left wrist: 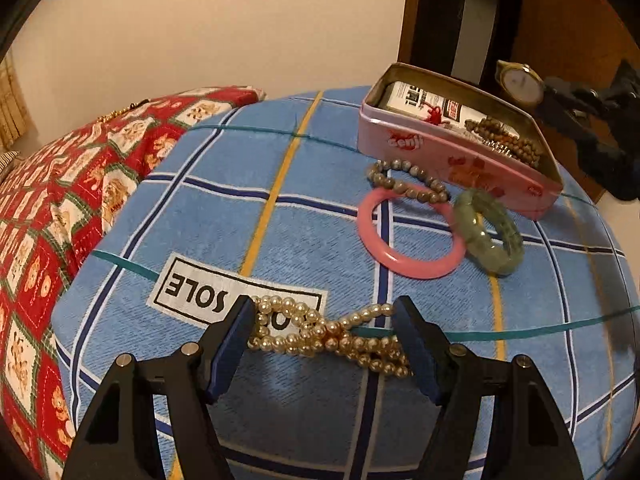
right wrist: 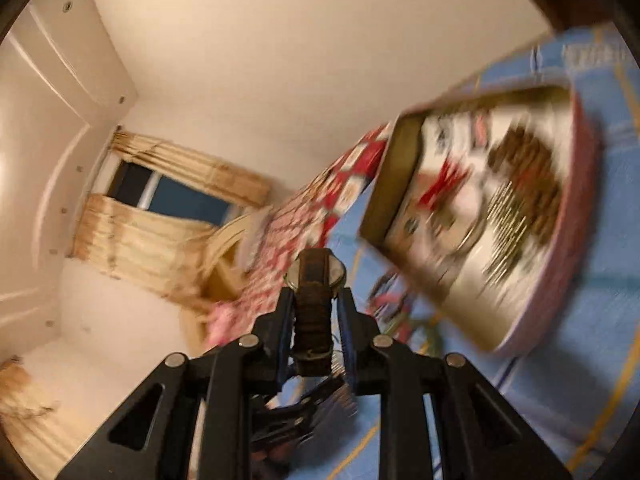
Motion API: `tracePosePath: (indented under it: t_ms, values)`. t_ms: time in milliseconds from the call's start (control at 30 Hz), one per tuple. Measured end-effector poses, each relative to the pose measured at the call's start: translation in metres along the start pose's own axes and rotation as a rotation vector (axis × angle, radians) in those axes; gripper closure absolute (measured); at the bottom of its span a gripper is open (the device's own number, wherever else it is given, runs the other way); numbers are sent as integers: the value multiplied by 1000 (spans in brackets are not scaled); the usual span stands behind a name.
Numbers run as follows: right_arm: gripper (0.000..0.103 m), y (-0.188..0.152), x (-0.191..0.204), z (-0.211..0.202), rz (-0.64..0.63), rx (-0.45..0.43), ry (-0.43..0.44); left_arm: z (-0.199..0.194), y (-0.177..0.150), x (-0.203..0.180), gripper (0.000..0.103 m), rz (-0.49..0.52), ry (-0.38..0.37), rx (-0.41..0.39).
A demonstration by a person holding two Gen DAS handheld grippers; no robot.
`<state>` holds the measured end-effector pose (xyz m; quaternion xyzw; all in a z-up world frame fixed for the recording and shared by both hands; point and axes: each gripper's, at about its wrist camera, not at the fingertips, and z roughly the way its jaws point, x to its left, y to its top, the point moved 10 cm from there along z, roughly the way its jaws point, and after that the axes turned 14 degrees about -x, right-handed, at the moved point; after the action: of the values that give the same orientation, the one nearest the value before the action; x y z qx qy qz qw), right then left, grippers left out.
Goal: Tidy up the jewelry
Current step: 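Grasp the pearl necklace with the left gripper while the right gripper holds the watch over the tin, then open the right gripper to drop the watch while the left gripper lifts the pearl necklace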
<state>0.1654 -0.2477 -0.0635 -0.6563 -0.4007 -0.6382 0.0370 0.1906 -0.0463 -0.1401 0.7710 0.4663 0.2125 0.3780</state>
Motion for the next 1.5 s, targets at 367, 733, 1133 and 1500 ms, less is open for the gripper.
tracePosePath:
  t_ms: [367,733,1133,1500]
  values:
    - [79,28,-26,26,-221,-93,-228,-3,5,-5,84,33,0,-23]
    - [79,31,-35,28,-233,-86,-261,-10,15,-13,90,10,-35,-60]
    - [78,40,-35,55,-288,-95,-304,-22,91,-38,98,14,-81,-212]
    - [54,59,-29,26,-410,-247,-367,-23,131,-35,97,10,-66,-303]
